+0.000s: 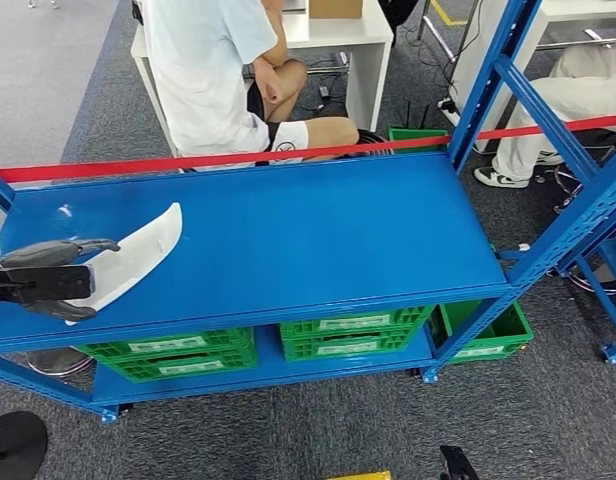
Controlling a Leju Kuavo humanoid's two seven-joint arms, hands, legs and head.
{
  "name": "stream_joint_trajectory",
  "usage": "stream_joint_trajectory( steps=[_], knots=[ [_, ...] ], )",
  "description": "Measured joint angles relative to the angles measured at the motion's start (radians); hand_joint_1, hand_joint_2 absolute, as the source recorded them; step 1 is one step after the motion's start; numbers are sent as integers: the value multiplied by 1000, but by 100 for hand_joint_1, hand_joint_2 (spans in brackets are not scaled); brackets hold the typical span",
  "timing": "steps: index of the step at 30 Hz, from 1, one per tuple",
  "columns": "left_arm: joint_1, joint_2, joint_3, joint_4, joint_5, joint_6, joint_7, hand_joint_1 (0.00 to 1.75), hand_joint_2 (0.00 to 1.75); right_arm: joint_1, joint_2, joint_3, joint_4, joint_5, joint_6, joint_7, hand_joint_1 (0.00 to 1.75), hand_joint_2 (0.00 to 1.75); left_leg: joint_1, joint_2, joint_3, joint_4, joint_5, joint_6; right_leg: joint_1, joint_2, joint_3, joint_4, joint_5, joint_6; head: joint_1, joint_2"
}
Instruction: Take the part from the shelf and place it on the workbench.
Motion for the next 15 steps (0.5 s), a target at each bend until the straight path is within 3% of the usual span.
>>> stream_joint_trajectory(
  steps=[7,15],
  knots=[
    [87,58,14,-81,-8,41,19,0,175,0,1,-1,0,10,-7,3,0,0,0,0,0,0,0,0,0,0,0,0,0,0,0,0],
    [152,63,39,-103,-74,78,30,0,175,0,1,-1,0,17,-10,5,0,0,0,0,0,0,0,0,0,0,0,0,0,0,0,0]
  ],
)
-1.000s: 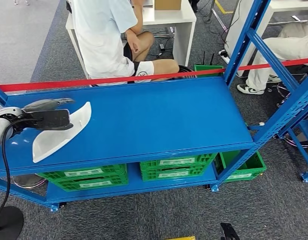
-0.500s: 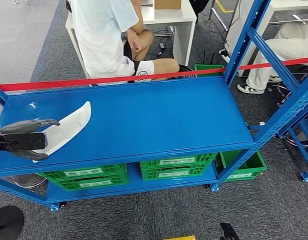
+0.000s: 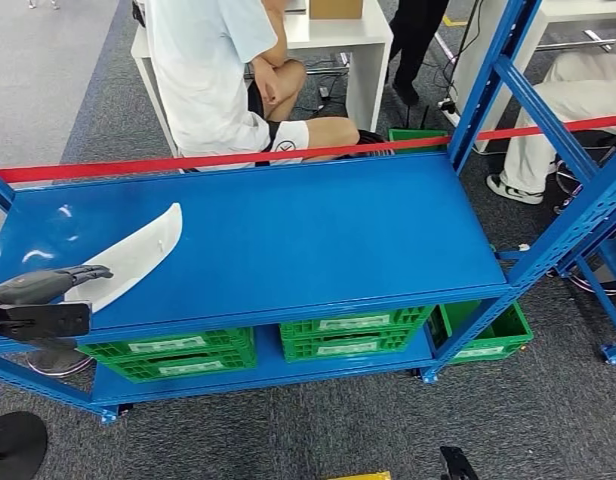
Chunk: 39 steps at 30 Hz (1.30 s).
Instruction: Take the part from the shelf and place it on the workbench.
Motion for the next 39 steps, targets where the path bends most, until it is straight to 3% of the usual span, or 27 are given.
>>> stream_joint_trajectory(
  steps=[14,39],
  knots=[
    [61,-47,21,14,-152,98,23,0,175,-1,2,-20,0,3,-8,4,0,0,0,0,0,0,0,0,0,0,0,0,0,0,0,0],
    [117,-114,75,25,-254,93,4,0,175,-1,4,-33,0,12,-21,7,0,0,0,0,0,0,0,0,0,0,0,0,0,0,0,0]
  ],
)
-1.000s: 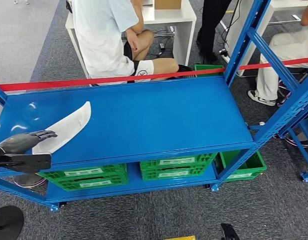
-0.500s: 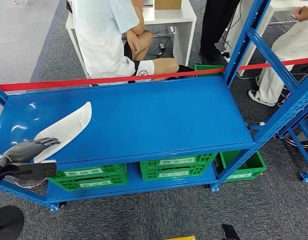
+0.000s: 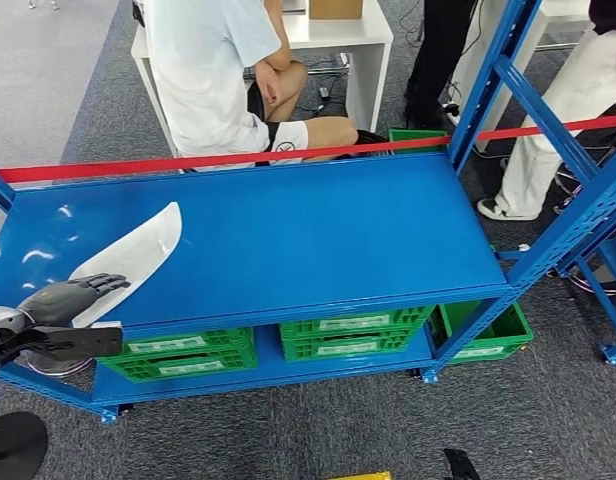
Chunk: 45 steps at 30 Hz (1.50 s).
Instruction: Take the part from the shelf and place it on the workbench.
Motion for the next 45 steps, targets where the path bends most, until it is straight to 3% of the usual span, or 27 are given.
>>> stream_joint_trajectory(
  steps=[5,12,20,45],
  knots=[
    [-2,-24,0,4,-47,32,8,0,175,0,1,-11,0,0,-2,0,0,0,0,0,0,0,0,0,0,0,0,0,0,0,0,0],
    [-5,-103,17,33,-157,140,38,0,175,0,3,-20,-1,0,-10,-3,0,0,0,0,0,0,0,0,0,0,0,0,0,0,0,0],
    [-8,-159,50,97,-237,165,65,0,175,0,4,-39,-2,1,-12,-5,0,0,0,0,0,0,0,0,0,0,0,0,0,0,0,0],
    [4,-191,100,142,-246,169,68,0,175,1,4,-61,-5,5,-13,-3,0,0,0,0,0,0,0,0,0,0,0,0,0,0,0,0]
  ],
)
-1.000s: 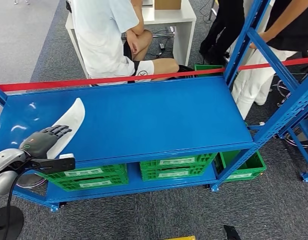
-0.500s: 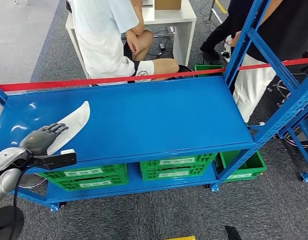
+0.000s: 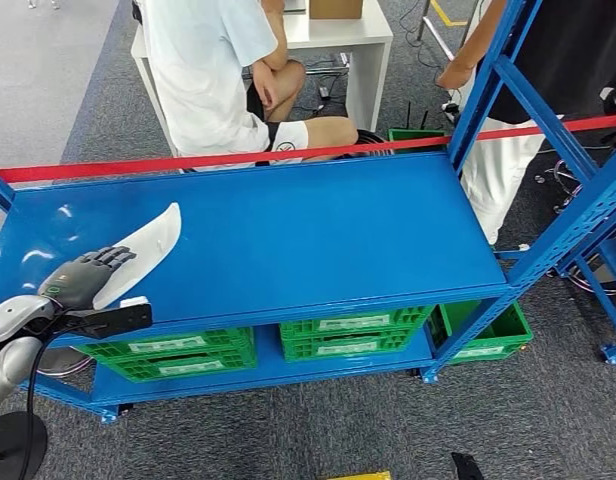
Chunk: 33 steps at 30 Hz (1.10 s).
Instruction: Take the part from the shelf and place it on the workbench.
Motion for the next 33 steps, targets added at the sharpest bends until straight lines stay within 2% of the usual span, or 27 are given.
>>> stream_joint_trajectory(
  steps=[7,15,21,27,33],
  knots=[
    [17,0,28,-1,-12,7,28,0,175,0,1,-4,0,0,-3,0,0,0,0,0,0,0,0,0,0,0,0,0,0,0,0,0],
    [73,2,79,-3,-12,-2,41,0,175,0,3,-5,0,4,-3,0,0,0,0,0,0,0,0,0,0,0,0,0,0,0,0,0],
    [180,-6,155,-22,-28,39,70,0,175,0,9,-23,0,-21,-15,-12,0,0,0,0,0,0,0,0,0,0,0,0,0,0,0,0],
    [315,-19,269,-75,-25,67,73,0,175,-1,16,-100,0,-120,-31,-62,0,0,0,1,0,0,0,0,0,1,-1,0,0,0,0,0],
    [368,-38,333,-89,-41,66,70,0,175,-4,16,-155,-3,-153,-32,-99,0,0,0,0,0,0,0,0,0,0,0,0,0,-1,0,0]
  ],
)
